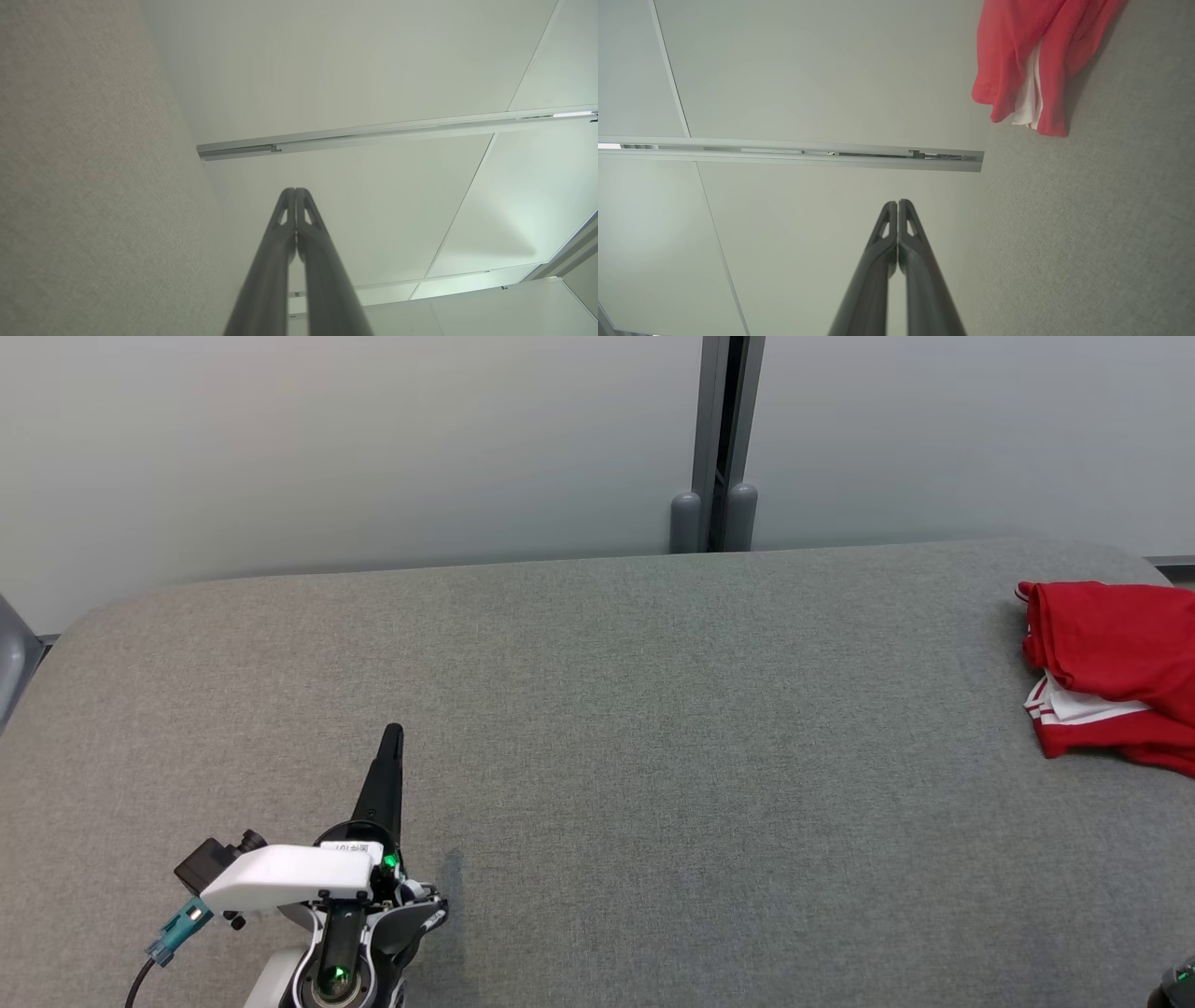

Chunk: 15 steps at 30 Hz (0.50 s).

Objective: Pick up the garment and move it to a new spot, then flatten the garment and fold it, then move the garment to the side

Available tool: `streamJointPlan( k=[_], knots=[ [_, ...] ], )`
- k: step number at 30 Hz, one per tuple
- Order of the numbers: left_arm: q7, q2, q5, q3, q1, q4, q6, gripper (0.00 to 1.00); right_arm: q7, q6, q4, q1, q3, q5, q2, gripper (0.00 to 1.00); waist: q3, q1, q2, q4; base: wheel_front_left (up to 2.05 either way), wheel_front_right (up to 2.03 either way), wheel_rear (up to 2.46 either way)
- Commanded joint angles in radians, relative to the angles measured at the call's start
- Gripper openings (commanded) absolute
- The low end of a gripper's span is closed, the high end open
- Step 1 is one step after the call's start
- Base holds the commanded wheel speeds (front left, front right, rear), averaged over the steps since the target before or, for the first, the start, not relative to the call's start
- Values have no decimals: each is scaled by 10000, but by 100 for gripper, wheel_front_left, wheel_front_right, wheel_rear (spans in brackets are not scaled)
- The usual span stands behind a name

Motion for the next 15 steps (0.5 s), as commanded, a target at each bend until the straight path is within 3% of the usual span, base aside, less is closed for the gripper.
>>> streamJointPlan(
  k=[1, 15],
  knots=[
    [37, 59, -30, 13, -158, 6, -76, 0, 55, 4, -43, -53, -15, 58, -26, 0, 0, 0, 0, 0, 0, 0, 0],
    [37, 59, -30, 13, -158, 5, -77, 0, 54, 4, -43, -53, -14, 59, -26, 0, 0, 0, 0, 0, 0, 0, 0]
  ],
)
